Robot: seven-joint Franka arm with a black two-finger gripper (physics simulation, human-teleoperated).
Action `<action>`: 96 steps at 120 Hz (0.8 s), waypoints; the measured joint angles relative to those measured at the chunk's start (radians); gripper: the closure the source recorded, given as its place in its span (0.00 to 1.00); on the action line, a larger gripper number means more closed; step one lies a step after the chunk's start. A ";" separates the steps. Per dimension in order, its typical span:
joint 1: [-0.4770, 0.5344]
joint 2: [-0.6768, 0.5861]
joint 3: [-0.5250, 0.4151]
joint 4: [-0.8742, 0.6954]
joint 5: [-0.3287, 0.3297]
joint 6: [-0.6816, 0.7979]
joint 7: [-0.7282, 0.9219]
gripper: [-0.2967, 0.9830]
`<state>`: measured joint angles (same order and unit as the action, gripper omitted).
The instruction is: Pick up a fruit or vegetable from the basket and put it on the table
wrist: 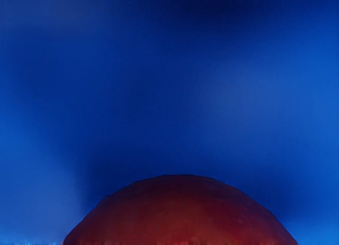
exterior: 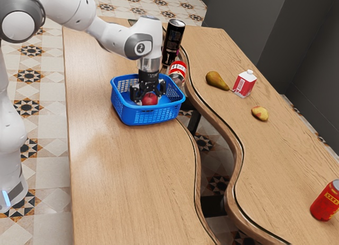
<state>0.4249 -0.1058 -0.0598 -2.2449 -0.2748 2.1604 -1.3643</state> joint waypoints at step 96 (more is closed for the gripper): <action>-0.062 0.027 -0.405 0.451 0.332 0.003 -0.177 0.28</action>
<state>0.3633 -0.0786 -0.4652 -1.7940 0.0574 2.1638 -1.5415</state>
